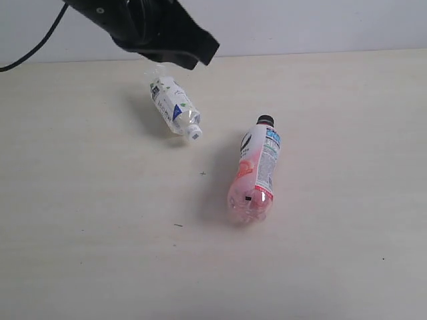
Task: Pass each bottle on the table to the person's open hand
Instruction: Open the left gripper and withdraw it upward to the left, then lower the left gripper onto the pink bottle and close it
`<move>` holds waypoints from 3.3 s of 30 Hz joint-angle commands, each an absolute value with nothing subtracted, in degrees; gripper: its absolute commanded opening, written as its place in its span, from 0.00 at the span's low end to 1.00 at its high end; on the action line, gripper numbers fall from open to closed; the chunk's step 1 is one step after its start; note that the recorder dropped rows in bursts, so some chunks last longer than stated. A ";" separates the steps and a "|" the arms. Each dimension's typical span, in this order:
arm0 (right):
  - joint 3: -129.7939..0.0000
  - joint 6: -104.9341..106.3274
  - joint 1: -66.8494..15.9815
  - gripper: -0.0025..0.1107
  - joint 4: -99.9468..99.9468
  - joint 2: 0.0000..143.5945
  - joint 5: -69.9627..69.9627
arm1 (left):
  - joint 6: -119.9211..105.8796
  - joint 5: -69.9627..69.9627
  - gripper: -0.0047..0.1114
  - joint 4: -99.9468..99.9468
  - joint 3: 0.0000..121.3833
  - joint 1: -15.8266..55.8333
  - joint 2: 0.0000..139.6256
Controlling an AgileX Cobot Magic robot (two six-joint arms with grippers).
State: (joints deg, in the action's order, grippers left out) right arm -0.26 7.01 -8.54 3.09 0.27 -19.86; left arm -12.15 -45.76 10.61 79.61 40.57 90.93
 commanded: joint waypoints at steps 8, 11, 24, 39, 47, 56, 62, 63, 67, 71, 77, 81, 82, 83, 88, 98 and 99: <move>0.00 7.35 -8.34 0.02 3.02 0.00 -19.65 | -15.01 -41.57 0.04 9.21 76.82 40.40 89.44; 0.00 7.35 -8.34 0.02 3.02 0.00 -19.65 | -15.01 -39.00 0.04 9.21 76.82 40.40 89.44; 0.00 7.35 -8.34 0.02 3.02 0.00 -19.65 | -18.45 -35.30 0.04 9.21 76.82 40.40 89.44; 0.00 7.35 -8.34 0.02 2.74 0.00 -19.65 | -18.77 -33.86 0.05 13.97 76.82 40.62 91.96; 0.00 7.35 -8.34 0.02 2.74 0.00 -19.65 | -18.77 -35.23 0.36 17.37 80.28 42.30 98.97; 0.00 7.35 -8.34 0.02 2.74 0.00 -19.65 | -6.48 -45.41 0.56 9.38 94.13 45.70 109.14; 0.00 7.35 -8.34 0.02 2.89 0.00 -19.65 | 2.07 -52.43 0.57 3.03 100.04 46.89 116.91; 0.00 7.35 -8.34 0.02 2.89 0.00 -19.65 | 2.68 -52.57 0.57 3.03 100.39 46.89 117.92; 0.00 7.35 -8.34 0.02 2.89 0.00 -19.65 | 4.99 -52.22 0.57 3.15 100.81 46.89 119.78; 0.00 7.35 -8.34 0.02 2.90 0.00 -19.50 | 4.99 -52.90 0.75 3.93 100.81 47.54 119.90; 0.00 7.35 -8.34 0.02 2.90 0.00 -19.60 | 6.47 -53.31 0.84 4.02 100.81 49.26 120.96; 0.00 7.35 -8.34 0.02 2.90 0.00 -19.60 | 8.80 -52.97 0.84 4.02 100.81 49.96 123.29; 0.00 7.35 -8.34 0.02 2.90 0.00 -19.60 | 9.51 -52.74 0.84 4.02 100.81 49.96 123.78; 0.00 7.35 -8.34 0.02 2.90 0.00 -19.60 | 9.91 -52.61 0.84 3.80 100.81 49.96 124.29; 0.00 7.35 -8.34 0.02 2.90 0.00 -19.60 | 11.44 -51.88 0.84 3.54 100.81 49.96 126.07; 0.00 7.35 -8.34 0.02 3.01 0.00 -19.61 | 13.48 -50.01 0.84 3.54 100.81 49.96 128.64; 0.00 7.35 -8.34 0.02 3.01 0.00 -19.61 | 13.48 -50.01 0.84 3.54 100.81 49.96 128.85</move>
State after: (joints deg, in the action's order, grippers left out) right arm -0.26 7.01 -8.54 3.09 0.27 -19.86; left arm 12.89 -50.59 3.82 100.43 49.81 128.65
